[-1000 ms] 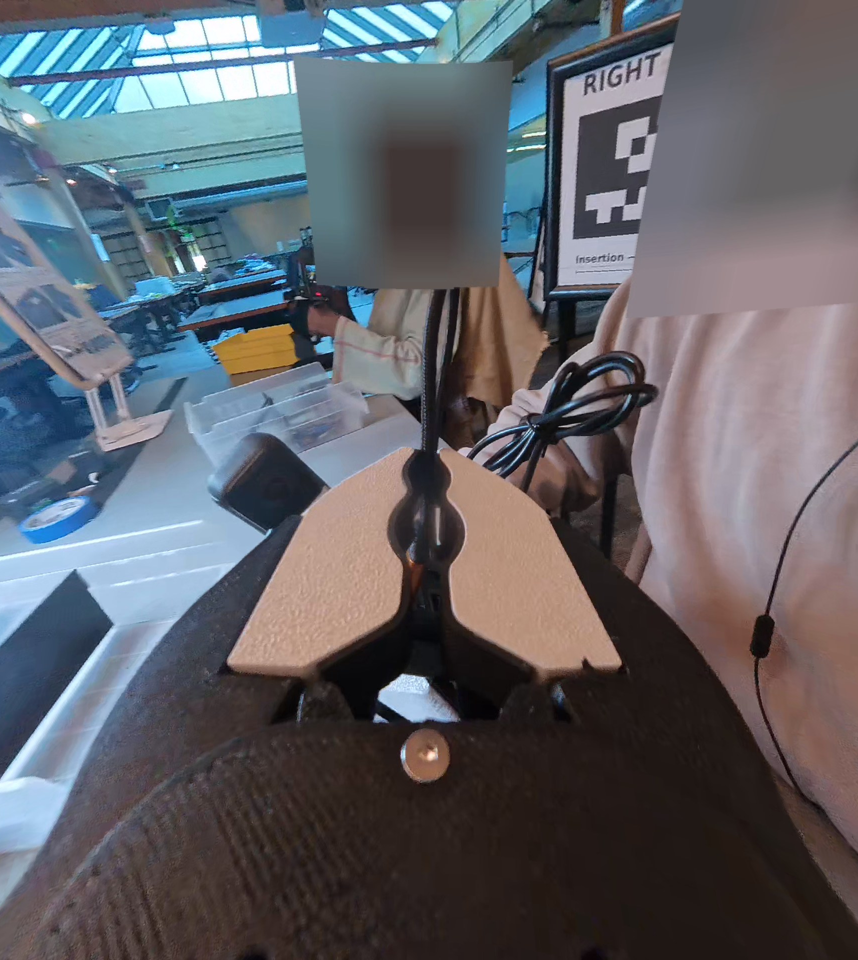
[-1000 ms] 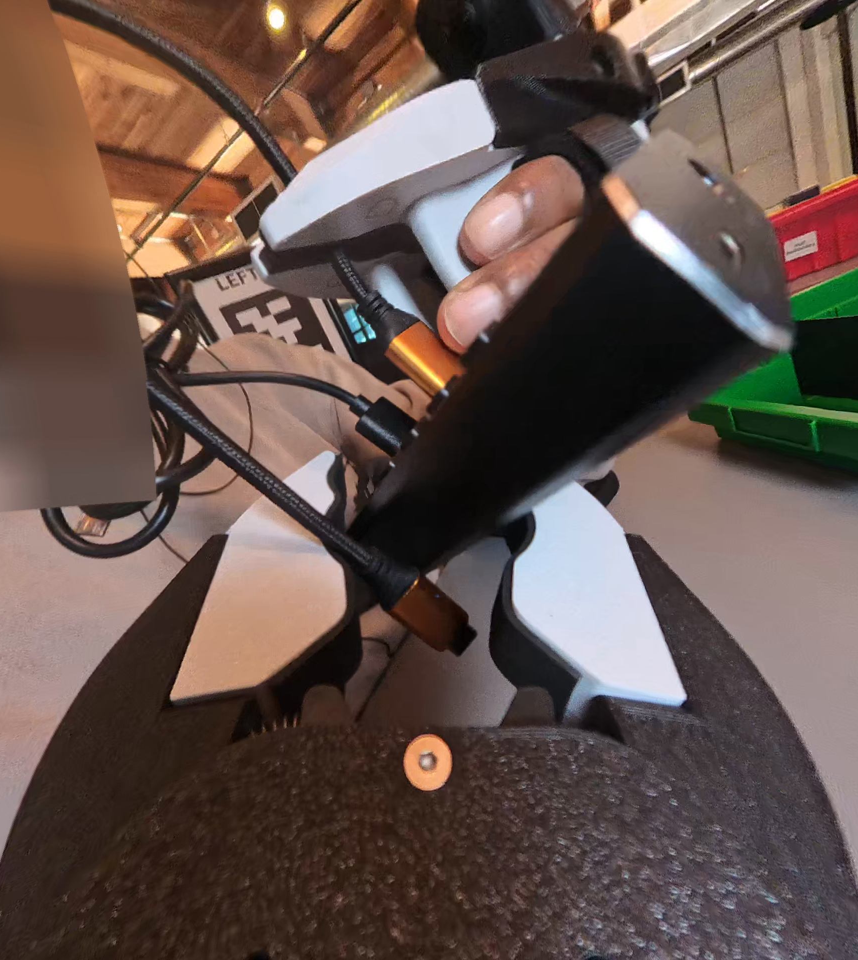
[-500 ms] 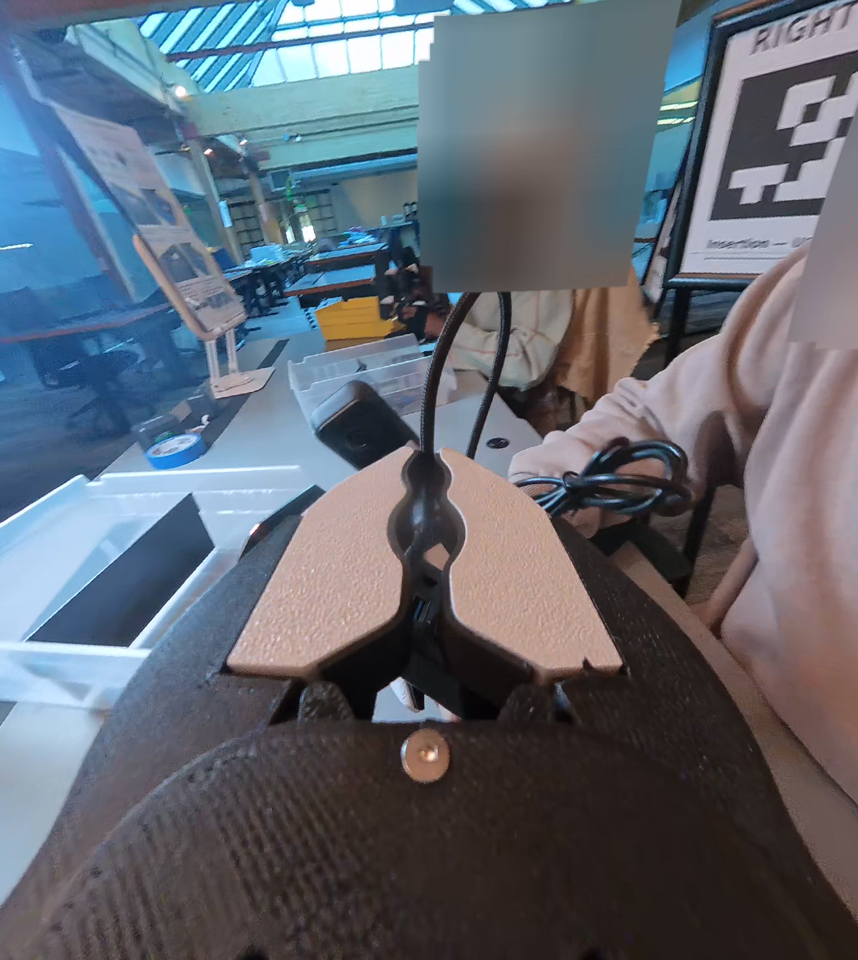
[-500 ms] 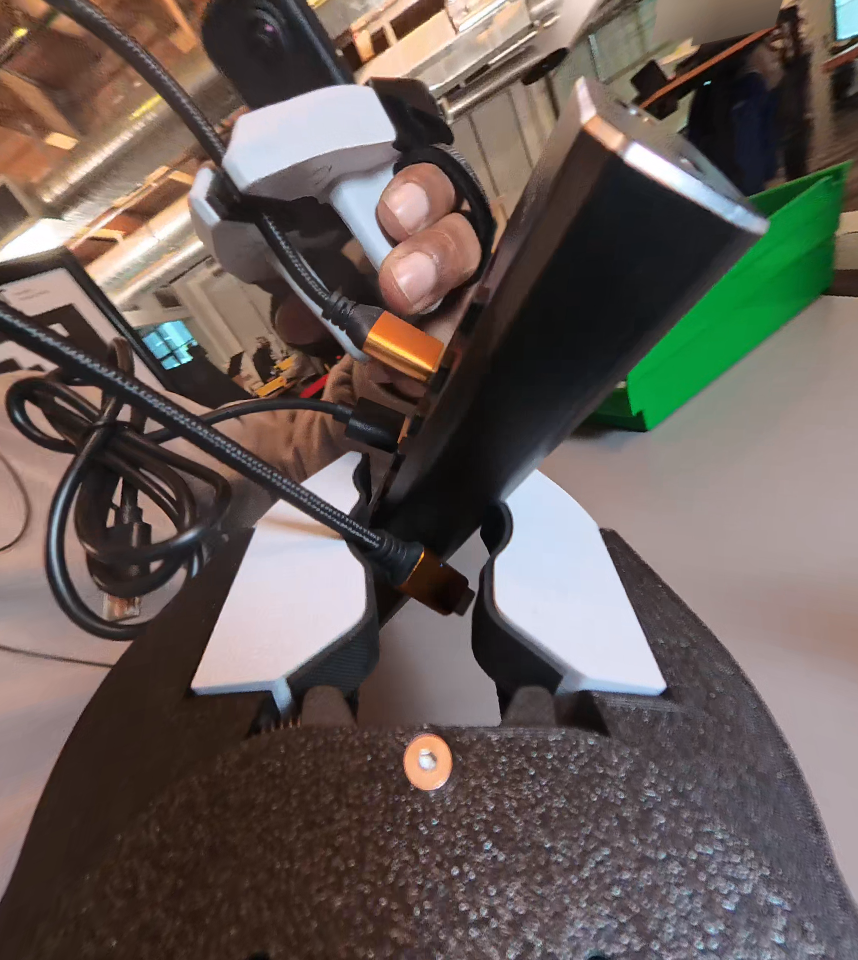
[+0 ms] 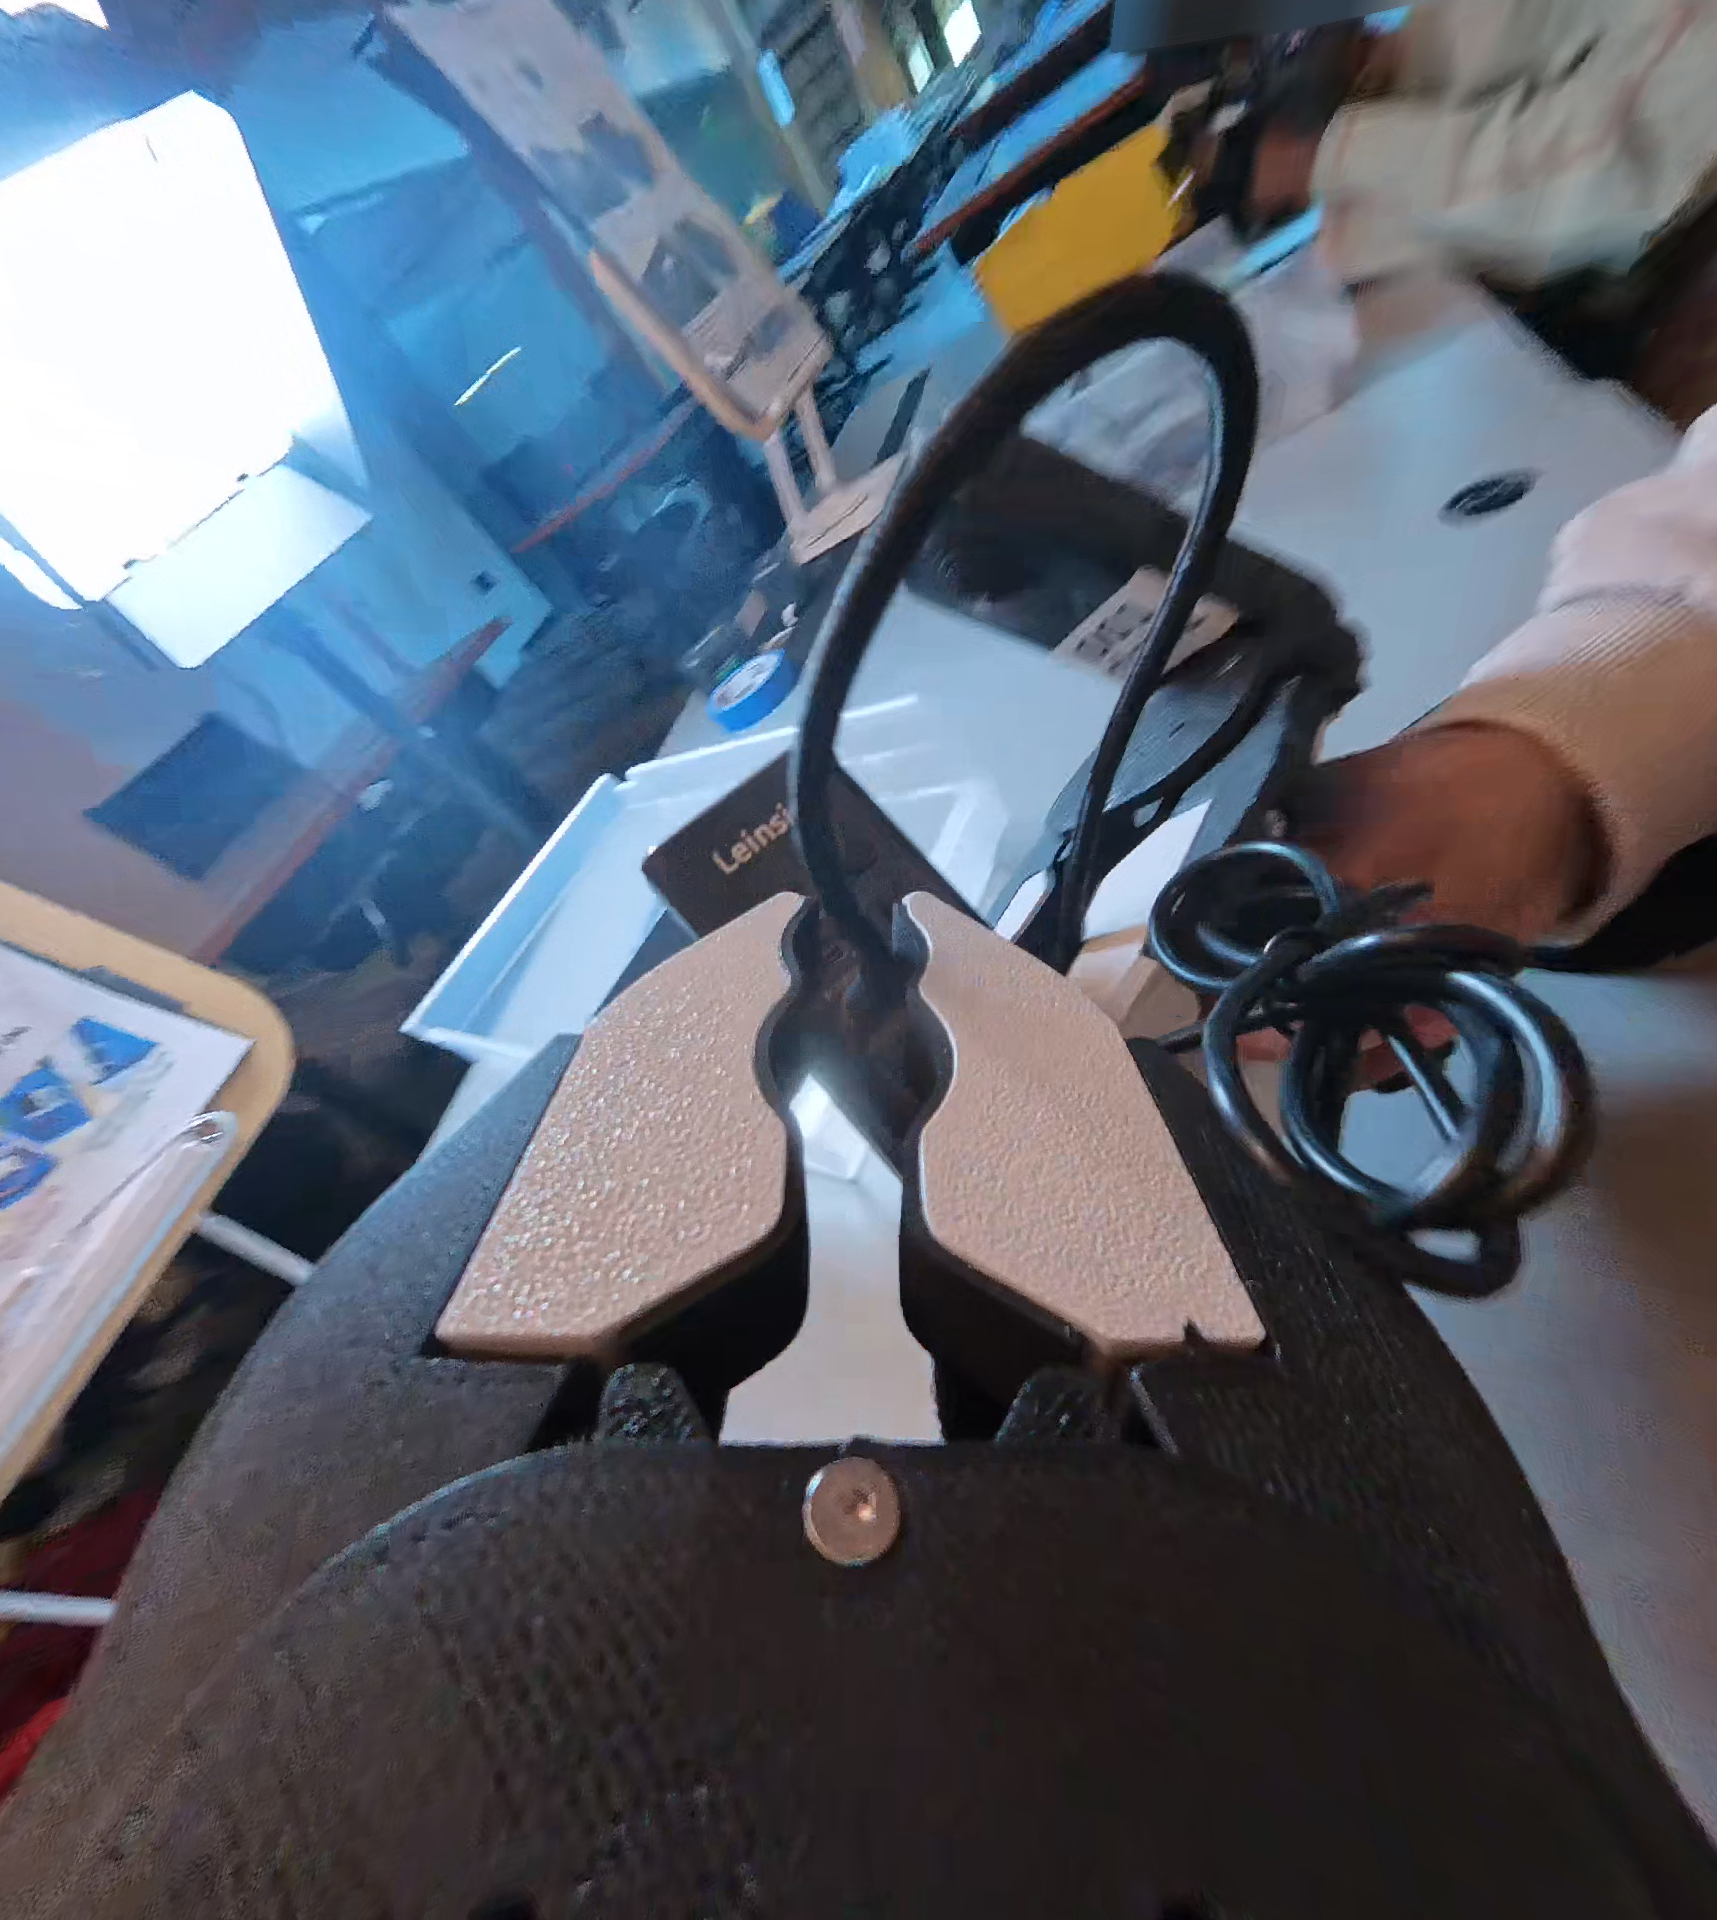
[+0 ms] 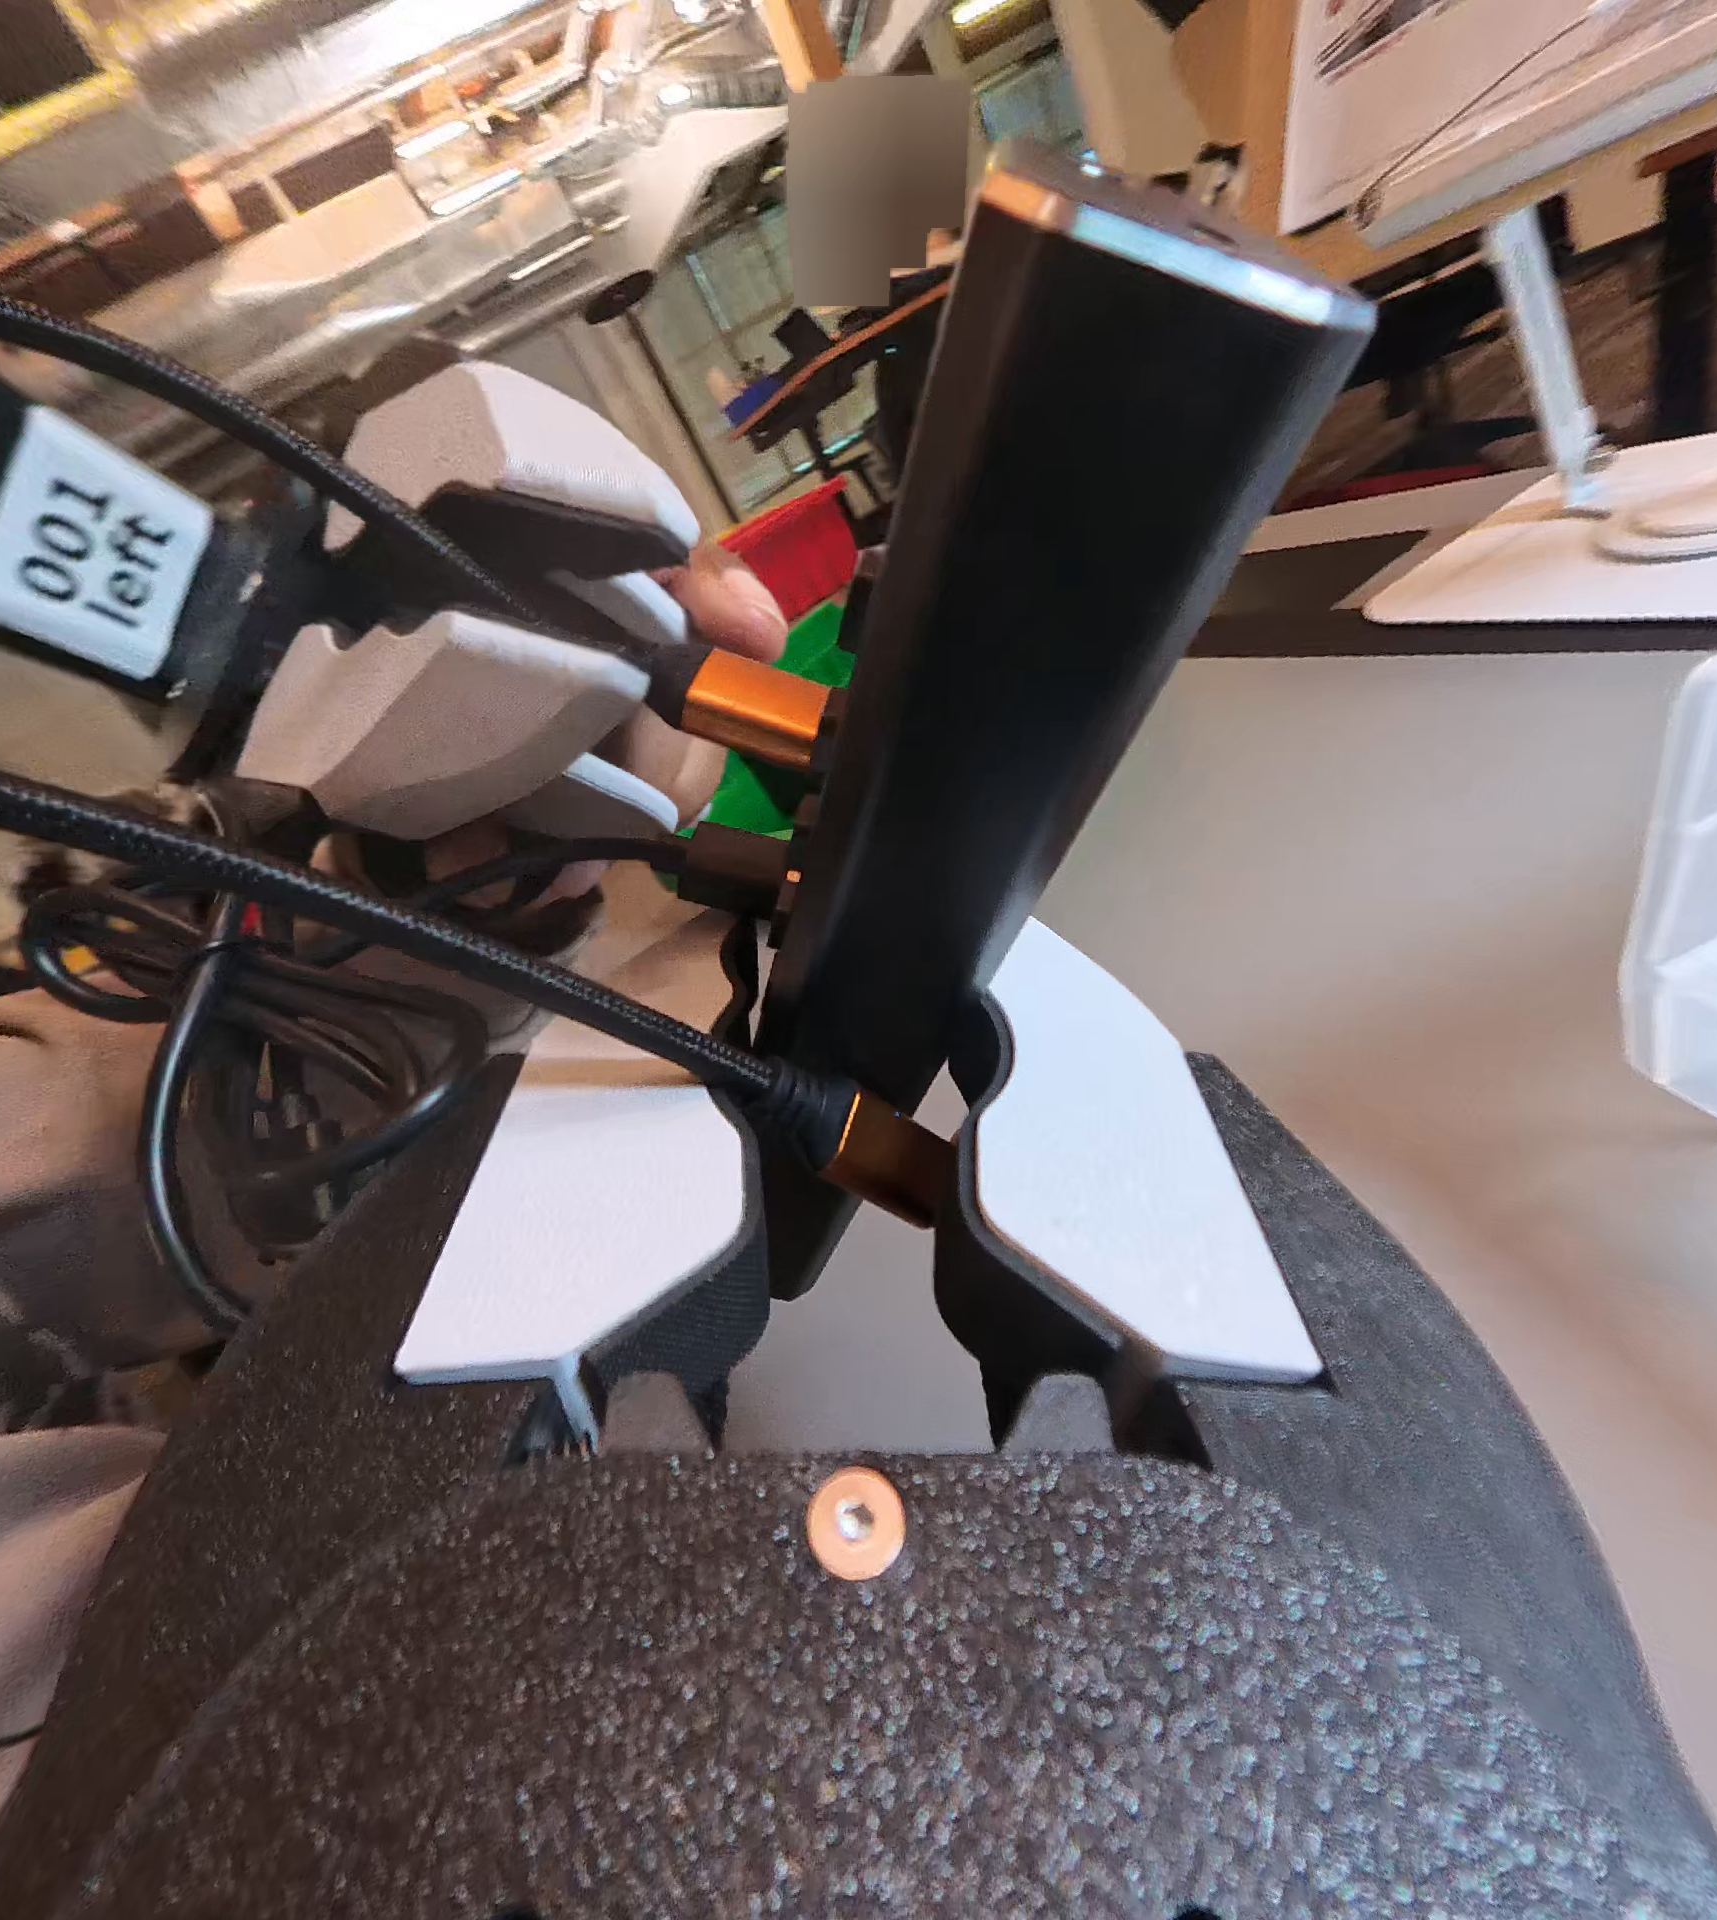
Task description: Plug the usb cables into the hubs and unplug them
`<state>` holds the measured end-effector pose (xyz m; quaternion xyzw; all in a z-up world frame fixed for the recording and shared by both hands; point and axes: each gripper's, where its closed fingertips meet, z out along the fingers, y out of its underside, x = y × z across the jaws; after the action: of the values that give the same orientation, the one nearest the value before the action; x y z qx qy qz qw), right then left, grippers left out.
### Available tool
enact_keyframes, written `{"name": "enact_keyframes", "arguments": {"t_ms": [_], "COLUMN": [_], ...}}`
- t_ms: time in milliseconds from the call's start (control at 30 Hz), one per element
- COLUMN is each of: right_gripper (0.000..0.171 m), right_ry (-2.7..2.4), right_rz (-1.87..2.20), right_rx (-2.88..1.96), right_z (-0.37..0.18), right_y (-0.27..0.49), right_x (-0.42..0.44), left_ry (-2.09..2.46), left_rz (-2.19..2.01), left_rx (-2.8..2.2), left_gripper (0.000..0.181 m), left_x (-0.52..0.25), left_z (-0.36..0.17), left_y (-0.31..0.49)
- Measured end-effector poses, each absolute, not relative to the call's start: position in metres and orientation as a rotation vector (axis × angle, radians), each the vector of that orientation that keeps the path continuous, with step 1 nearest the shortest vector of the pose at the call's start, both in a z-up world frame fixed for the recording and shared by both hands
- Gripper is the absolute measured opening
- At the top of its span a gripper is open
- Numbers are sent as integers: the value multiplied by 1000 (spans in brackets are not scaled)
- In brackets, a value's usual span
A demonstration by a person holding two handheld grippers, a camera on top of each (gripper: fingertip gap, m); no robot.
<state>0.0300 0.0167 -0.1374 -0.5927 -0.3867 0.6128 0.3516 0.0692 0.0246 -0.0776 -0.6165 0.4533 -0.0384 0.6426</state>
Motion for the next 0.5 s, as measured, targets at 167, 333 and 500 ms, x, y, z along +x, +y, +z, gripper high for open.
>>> {"name": "enact_keyframes", "arguments": {"t_ms": [167, 333, 500], "right_gripper": [39, 67, 85], "right_ry": [-1000, -1392, -1499], "right_rz": [1509, 1709, 1856], "right_rx": [-1351, -974, -901], "right_z": [-116, -91, -82], "right_y": [12, -50, -57], "right_x": [37, 59, 85], "left_ry": [1052, 1093, 1126], "left_rz": [-111, -452, -709], "left_rx": [-1342, -1140, -1022], "left_gripper": [4, 4, 4], "left_x": [77, 73, 73], "left_z": [-63, -25, -10], "left_y": [13, -31, -61]}}
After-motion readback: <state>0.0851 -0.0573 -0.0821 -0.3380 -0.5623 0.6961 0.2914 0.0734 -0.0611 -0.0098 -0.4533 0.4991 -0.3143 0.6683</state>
